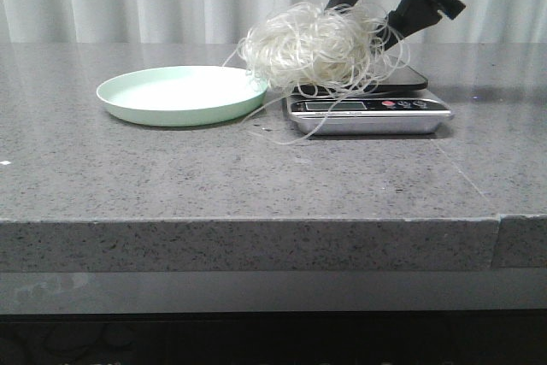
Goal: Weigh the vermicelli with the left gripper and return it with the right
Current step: 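Grasp the vermicelli with the right gripper and lift it off the scale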
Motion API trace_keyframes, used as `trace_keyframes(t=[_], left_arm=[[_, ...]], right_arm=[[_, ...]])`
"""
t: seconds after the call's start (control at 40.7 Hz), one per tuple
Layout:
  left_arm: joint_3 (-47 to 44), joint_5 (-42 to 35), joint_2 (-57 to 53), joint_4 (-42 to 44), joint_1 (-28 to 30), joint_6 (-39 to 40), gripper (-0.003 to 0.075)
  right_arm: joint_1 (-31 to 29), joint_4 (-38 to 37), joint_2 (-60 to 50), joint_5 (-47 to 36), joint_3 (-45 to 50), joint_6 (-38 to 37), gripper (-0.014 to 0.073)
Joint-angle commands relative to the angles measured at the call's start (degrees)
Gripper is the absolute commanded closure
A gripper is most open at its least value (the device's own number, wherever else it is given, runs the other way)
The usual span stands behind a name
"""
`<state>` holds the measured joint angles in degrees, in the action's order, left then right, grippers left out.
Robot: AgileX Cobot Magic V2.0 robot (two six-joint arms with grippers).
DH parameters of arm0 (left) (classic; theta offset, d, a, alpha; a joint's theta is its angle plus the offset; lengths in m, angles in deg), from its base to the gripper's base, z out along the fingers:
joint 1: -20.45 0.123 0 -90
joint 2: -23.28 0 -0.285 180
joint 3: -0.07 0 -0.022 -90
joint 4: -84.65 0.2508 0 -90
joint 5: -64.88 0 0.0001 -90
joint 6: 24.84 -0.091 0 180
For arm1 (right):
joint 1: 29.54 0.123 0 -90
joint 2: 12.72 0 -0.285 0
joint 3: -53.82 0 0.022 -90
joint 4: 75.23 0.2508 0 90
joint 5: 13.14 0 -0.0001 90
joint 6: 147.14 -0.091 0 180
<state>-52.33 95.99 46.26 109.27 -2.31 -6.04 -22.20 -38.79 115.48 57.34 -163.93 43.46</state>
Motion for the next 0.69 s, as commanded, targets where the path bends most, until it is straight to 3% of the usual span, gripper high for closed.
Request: trace_keyframes(t=[0.0,0.123,0.246,0.492,0.664], left_arm=[[1.4,-3.6,0.6,0.7,0.1,0.7,0.0582],[1.4,-3.6,0.6,0.7,0.1,0.7,0.0582],[1.4,-3.6,0.6,0.7,0.1,0.7,0.0582],[1.4,-3.6,0.6,0.7,0.1,0.7,0.0582],[1.4,-3.6,0.6,0.7,0.1,0.7,0.0582]], right_arm=[[-0.1,3.9,-1.6,-0.4,-1.7,0.7,0.0071],[-0.1,4.8,-0.5,-0.4,-1.7,0.7,0.0174],[-0.1,4.8,-0.5,-0.2,-2.1,0.7,0.0444],[-0.1,4.8,-0.5,1.1,-6.4,0.7,0.0443],[-0.1,5.1,-0.6,5.4,-14.4,0.7,0.0443]])
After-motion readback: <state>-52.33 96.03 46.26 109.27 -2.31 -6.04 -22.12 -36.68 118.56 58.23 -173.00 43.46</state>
